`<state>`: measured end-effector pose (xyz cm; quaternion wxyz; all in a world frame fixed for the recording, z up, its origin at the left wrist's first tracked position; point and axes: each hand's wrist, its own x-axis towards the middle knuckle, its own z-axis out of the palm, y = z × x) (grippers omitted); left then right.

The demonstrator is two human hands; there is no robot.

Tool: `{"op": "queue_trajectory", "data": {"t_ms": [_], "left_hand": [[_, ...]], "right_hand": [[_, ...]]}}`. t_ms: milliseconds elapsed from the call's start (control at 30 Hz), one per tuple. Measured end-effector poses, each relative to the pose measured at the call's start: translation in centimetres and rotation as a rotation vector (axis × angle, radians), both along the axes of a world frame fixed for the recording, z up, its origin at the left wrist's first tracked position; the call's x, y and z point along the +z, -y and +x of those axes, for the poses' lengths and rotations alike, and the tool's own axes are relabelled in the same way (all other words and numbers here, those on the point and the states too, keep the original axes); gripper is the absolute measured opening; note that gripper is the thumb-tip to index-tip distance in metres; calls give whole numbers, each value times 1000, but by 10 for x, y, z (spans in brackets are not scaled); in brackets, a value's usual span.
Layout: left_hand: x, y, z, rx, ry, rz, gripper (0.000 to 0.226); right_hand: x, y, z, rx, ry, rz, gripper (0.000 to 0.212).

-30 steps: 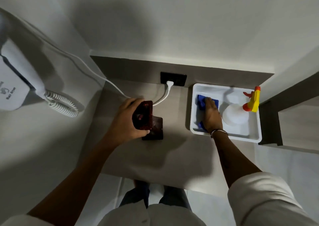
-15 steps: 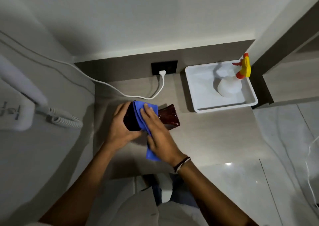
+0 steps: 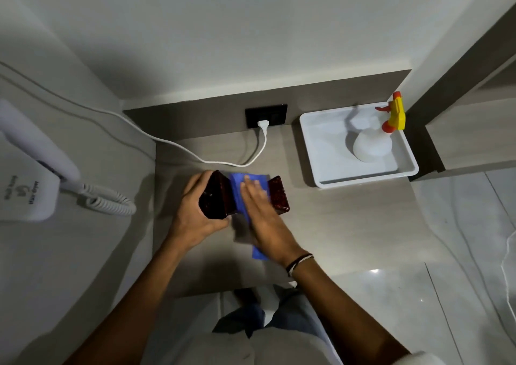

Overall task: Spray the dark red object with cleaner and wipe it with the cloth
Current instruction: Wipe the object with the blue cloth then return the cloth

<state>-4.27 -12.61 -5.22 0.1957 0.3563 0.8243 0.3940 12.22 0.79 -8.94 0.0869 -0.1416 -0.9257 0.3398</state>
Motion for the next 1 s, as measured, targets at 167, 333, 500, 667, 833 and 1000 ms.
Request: {"op": "queue_trajectory", "data": {"t_ms": [167, 333, 500, 667, 833, 1000], "left_hand": [[4, -12, 5, -20, -28, -25, 108], [8, -15, 7, -33, -31, 2, 105], [5, -14, 13, 16, -65, -41, 108], [8, -18, 14, 10, -55, -2, 101], [3, -5, 8, 28, -129, -60, 106], [8, 0, 7, 30, -122, -86, 111]], "right_hand": [[5, -19, 12, -94, 123, -118, 101], [13, 13, -1, 62, -87, -135, 108], [-11, -44, 33, -96, 239, -70, 101], [12, 18, -1, 43, -117, -146, 100], [-6, -10, 6, 65, 3, 68, 103], [-16, -81, 42, -255, 262, -403, 68]]}}
